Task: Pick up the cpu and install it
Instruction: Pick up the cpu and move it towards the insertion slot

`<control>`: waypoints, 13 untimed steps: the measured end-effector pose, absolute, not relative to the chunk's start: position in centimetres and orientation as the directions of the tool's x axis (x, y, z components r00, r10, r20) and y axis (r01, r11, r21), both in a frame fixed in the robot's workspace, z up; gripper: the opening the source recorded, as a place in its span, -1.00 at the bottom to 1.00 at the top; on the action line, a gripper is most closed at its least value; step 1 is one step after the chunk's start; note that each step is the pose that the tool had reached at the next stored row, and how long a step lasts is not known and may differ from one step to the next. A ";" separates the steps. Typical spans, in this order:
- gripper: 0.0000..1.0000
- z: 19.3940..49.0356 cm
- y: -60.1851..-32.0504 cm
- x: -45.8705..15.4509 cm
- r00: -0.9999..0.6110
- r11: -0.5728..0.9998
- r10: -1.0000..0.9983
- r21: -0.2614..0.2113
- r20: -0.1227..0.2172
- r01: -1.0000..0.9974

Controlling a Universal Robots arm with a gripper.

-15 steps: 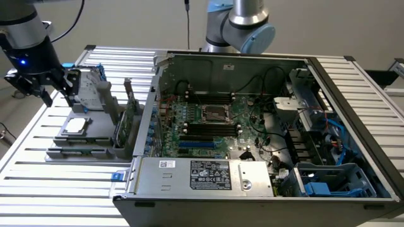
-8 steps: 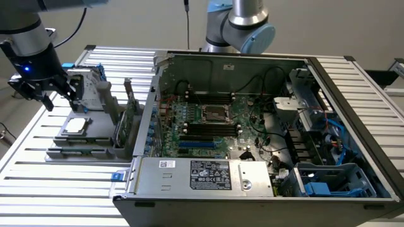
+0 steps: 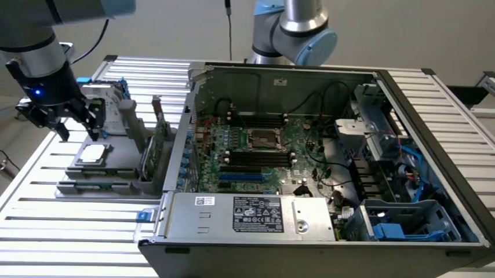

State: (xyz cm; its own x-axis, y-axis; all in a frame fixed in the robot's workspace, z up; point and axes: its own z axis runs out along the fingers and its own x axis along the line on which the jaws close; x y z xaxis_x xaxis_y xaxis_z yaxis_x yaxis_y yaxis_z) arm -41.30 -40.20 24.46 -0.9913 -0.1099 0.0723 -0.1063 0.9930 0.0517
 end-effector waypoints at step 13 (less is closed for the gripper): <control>0.23 22.1 -40.2 -41.3 -0.992 0.994 -0.103 0.052 0.072 -0.099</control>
State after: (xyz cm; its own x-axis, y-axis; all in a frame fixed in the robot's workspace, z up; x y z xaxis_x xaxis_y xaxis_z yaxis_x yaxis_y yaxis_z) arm -41.26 -40.19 22.10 -0.9921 -0.1026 0.0722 -0.0991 0.9937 0.0516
